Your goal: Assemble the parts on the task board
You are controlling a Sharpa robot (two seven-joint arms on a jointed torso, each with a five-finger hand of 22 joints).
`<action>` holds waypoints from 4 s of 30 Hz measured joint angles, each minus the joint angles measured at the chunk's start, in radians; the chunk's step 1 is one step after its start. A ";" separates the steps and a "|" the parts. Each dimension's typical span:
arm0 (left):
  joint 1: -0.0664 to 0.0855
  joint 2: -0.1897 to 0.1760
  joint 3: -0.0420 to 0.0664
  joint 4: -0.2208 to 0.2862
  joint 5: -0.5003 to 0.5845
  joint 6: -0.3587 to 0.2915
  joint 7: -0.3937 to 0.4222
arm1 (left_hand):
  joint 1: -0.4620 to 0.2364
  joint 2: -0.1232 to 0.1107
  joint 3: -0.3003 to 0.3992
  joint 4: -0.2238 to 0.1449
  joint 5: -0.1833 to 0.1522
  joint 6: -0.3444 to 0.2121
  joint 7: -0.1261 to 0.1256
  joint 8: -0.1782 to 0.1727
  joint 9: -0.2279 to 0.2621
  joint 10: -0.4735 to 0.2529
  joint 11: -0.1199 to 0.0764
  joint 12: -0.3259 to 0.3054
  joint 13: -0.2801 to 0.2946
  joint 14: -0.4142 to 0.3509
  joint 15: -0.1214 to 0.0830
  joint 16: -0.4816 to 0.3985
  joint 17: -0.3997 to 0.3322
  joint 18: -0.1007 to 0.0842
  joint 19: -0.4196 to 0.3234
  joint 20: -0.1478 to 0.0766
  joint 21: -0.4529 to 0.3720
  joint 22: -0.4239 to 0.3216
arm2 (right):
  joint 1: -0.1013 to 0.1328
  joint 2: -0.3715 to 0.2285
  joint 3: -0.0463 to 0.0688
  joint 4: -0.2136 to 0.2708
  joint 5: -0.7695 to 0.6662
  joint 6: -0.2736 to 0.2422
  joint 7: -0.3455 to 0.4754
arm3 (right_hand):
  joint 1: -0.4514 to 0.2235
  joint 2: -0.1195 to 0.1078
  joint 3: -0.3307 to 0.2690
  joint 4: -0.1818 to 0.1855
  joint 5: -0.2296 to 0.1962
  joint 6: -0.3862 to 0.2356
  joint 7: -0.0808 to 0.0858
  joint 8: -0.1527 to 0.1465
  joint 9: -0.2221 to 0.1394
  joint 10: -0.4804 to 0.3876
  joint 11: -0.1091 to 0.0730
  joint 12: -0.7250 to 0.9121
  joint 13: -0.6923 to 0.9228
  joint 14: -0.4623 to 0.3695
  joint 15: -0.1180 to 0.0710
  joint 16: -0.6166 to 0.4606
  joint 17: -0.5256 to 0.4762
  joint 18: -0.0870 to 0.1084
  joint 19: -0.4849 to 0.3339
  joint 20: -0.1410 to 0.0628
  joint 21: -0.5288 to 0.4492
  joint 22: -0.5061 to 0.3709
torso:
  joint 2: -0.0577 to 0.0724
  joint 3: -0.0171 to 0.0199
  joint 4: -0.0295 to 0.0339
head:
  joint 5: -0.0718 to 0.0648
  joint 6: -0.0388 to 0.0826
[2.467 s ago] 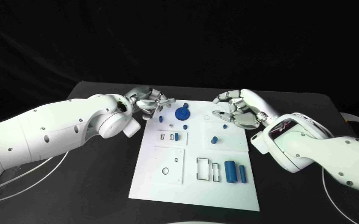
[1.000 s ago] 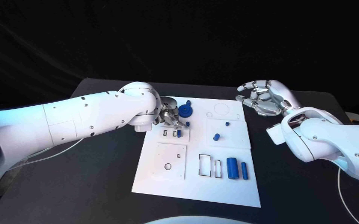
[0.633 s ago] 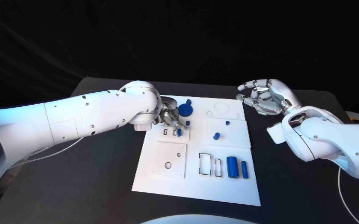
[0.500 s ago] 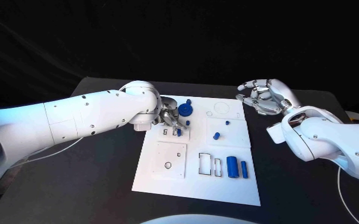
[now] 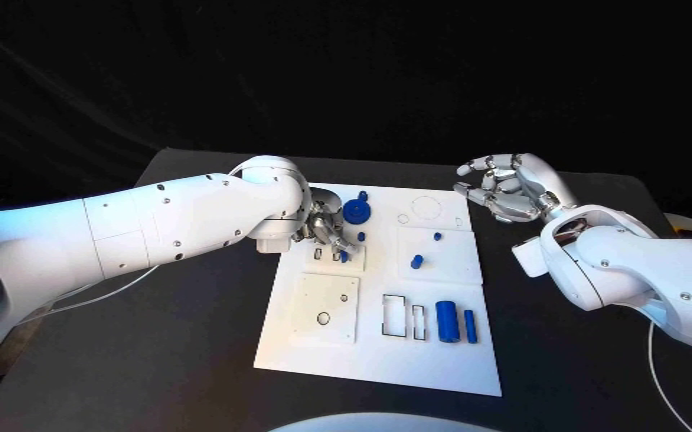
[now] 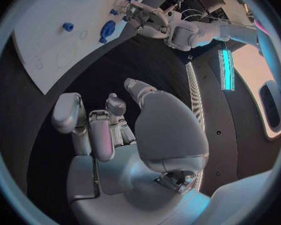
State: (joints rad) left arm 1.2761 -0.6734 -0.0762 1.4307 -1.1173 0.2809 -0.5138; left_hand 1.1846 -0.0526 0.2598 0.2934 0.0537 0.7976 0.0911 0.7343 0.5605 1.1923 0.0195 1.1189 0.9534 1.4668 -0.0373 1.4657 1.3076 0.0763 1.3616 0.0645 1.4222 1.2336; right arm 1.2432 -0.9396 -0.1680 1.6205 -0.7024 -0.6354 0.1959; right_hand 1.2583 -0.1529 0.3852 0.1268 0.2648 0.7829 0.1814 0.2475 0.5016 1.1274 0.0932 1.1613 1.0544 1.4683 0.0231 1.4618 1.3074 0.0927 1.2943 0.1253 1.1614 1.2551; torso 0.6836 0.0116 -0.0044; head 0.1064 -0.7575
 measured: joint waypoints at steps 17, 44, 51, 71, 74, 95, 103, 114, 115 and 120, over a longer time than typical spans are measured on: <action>0.000 -0.004 0.000 -0.006 0.107 -0.021 -0.001 | 0.112 -0.054 0.284 -0.018 -0.005 -0.008 -0.011 0.022 0.046 0.003 -0.011 0.004 0.002 0.000 -0.015 0.000 0.000 0.000 0.004 -0.004 0.007 0.013 | -0.005 0.008 0.000 -0.014 0.008 -0.001 -0.001 | 0.000 0.000 0.003 0.003 0.000 0.000 0.000 0.004 0.000 0.000 0.000 0.000 -0.002 0.000 0.000 0.000 0.000 0.000 0.000 0.000 -0.006 -0.004 | 0.000 0.0007 -0.0005 | 0.001 0.000; -0.001 -0.069 0.005 0.057 0.225 -0.117 -0.001 | 0.129 -0.121 0.414 0.033 -0.004 -0.033 -0.011 0.083 0.046 0.039 -0.018 0.030 0.033 0.000 -0.015 0.000 0.000 0.000 0.014 -0.014 0.020 0.042 | -0.012 0.009 0.000 -0.029 0.017 -0.013 0.002 | 0.000 0.000 0.006 0.006 0.000 0.000 0.000 0.008 0.000 -0.003 0.004 -0.004 -0.008 0.000 0.000 -0.008 0.001 0.000 -0.007 0.000 -0.016 -0.011 | 0.001 0.0006 0.0010 | 0.002 -0.003; -0.005 -0.080 0.003 0.077 0.130 -0.138 0.000 | 0.125 -0.140 0.429 0.029 -0.004 -0.031 -0.013 0.083 0.046 0.048 -0.020 0.037 0.039 0.000 -0.015 0.000 0.000 0.000 0.022 -0.014 0.026 0.056 | -0.012 0.005 0.000 -0.028 0.018 -0.015 0.003 | 0.000 0.000 0.008 0.008 0.000 -0.003 0.003 0.008 -0.001 -0.003 0.004 -0.008 -0.010 0.000 0.000 -0.008 0.001 0.000 -0.007 0.000 -0.021 -0.014 | 0.000 0.0005 0.0019 | 0.005 -0.006; -0.014 -0.064 -0.003 0.081 -0.046 -0.138 -0.001 | 0.111 -0.157 0.472 0.017 -0.004 -0.027 -0.009 0.087 0.076 0.077 -0.023 0.062 0.070 -0.004 -0.018 0.000 0.000 -0.016 0.038 -0.016 0.039 0.075 | -0.012 0.006 0.000 -0.026 0.020 -0.016 0.004 | 0.000 0.000 0.008 0.008 0.000 -0.003 0.003 0.007 -0.001 -0.003 0.004 -0.008 -0.010 0.000 0.000 -0.008 0.000 0.000 -0.007 0.000 -0.021 -0.014 | 0.000 0.0006 -0.0002 | 0.008 -0.007; -0.014 -0.059 -0.006 0.078 -0.051 -0.128 -0.001 | 0.110 -0.158 0.472 0.017 -0.004 -0.027 -0.009 0.088 0.076 0.077 -0.023 0.062 0.071 -0.004 -0.018 0.000 0.000 -0.016 0.038 -0.016 0.039 0.075 | -0.012 0.006 0.000 -0.025 0.020 -0.016 0.004 | 0.000 0.000 0.008 0.008 0.000 -0.006 -0.001 0.007 -0.001 -0.006 0.001 -0.008 -0.012 0.000 0.000 -0.008 0.000 0.000 -0.007 0.000 -0.021 -0.014 | 0.000 0.0006 -0.0005 | 0.008 -0.009; -0.016 -0.042 -0.012 0.058 -0.073 -0.098 -0.004 | 0.101 -0.168 0.476 0.021 -0.004 -0.026 -0.009 0.088 0.141 0.077 -0.023 0.062 0.071 0.000 -0.022 0.000 0.000 -0.015 0.041 -0.019 0.039 0.075 | -0.013 0.006 0.000 -0.021 0.020 -0.016 0.005 | 0.000 0.000 0.008 0.008 0.000 -0.006 -0.001 0.007 -0.001 -0.006 0.001 -0.008 -0.012 0.000 0.000 -0.008 0.000 0.000 -0.007 0.000 -0.025 -0.015 | 0.001 0.0000 -0.0001 | 0.007 -0.014; -0.016 -0.042 -0.012 0.059 -0.078 -0.095 -0.004 | 0.099 -0.169 0.479 0.024 -0.001 -0.026 -0.009 0.091 0.141 0.082 -0.028 0.067 0.077 0.000 -0.022 0.000 0.000 -0.015 0.045 -0.016 0.042 0.074 | -0.013 0.005 0.000 -0.021 0.020 -0.016 0.006 | 0.000 0.000 0.008 0.008 0.000 -0.006 -0.001 0.007 -0.001 -0.006 0.001 -0.008 -0.012 0.000 0.000 -0.008 0.000 0.000 -0.007 0.000 -0.025 -0.015 | 0.001 0.0001 -0.0002 | 0.007 -0.017; -0.017 -0.051 -0.013 0.062 -0.080 -0.086 -0.004 | 0.082 -0.178 0.508 0.003 0.008 -0.026 -0.009 0.097 0.141 0.089 -0.028 0.074 0.083 0.000 -0.022 0.000 0.000 -0.015 0.059 -0.023 0.051 0.074 | -0.016 0.005 0.000 -0.021 0.020 -0.016 0.006 | 0.000 0.000 0.011 0.011 0.000 -0.006 -0.001 0.012 -0.001 -0.006 0.001 -0.008 -0.014 0.000 0.000 -0.008 0.000 0.000 -0.007 0.000 -0.025 -0.016 | 0.001 0.0007 0.0002 | 0.005 -0.022; -0.018 -0.051 -0.013 0.062 -0.080 -0.086 -0.004 | 0.082 -0.178 0.508 0.003 0.008 -0.026 -0.009 0.097 0.141 0.089 -0.028 0.074 0.083 0.000 -0.022 0.000 0.000 -0.015 0.059 -0.023 0.053 0.074 | -0.016 0.005 0.000 -0.021 0.020 -0.016 0.006 | 0.000 0.000 0.011 0.011 0.000 -0.006 -0.001 0.012 -0.001 -0.006 0.001 -0.008 -0.014 0.000 0.000 -0.008 0.000 0.000 -0.007 0.000 -0.025 -0.016 | 0.001 0.0008 0.0005 | 0.005 -0.022; -0.018 -0.052 -0.013 0.062 -0.079 -0.085 -0.004 | 0.071 -0.179 0.510 0.006 0.008 -0.026 -0.009 0.097 0.141 0.089 -0.028 0.074 0.084 0.000 -0.022 0.000 0.000 -0.015 0.059 -0.023 0.054 0.074 | -0.017 0.005 -0.001 -0.021 0.021 -0.016 0.006 | 0.000 0.000 0.011 0.011 0.000 -0.006 -0.001 0.012 -0.001 -0.006 0.001 -0.008 -0.014 0.000 0.000 -0.008 0.000 0.000 -0.007 0.000 -0.025 -0.016 | 0.000 0.0009 0.0005 | 0.004 -0.022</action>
State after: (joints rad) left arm 1.2581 -0.7254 -0.0895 1.4929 -1.1968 0.1955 -0.5179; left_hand 1.2554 -0.2315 0.7702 0.2991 0.0613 0.7716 0.0820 0.8314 0.7017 1.2816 -0.0088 1.1927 1.0374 1.4668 -0.0588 1.4657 1.3073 0.0612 1.4207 0.0412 1.4757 1.3079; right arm 1.2262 -0.9350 -0.1685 1.5996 -0.6819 -0.6515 0.2020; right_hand 1.2582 -0.1529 0.3964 0.1380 0.2648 0.7768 0.1805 0.2596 0.5001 1.1212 0.0942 1.1537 1.0408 1.4682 0.0231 1.4542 1.3074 0.0925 1.2873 0.1253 1.1363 1.2395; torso 0.6836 0.0125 -0.0039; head 0.1108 -0.7798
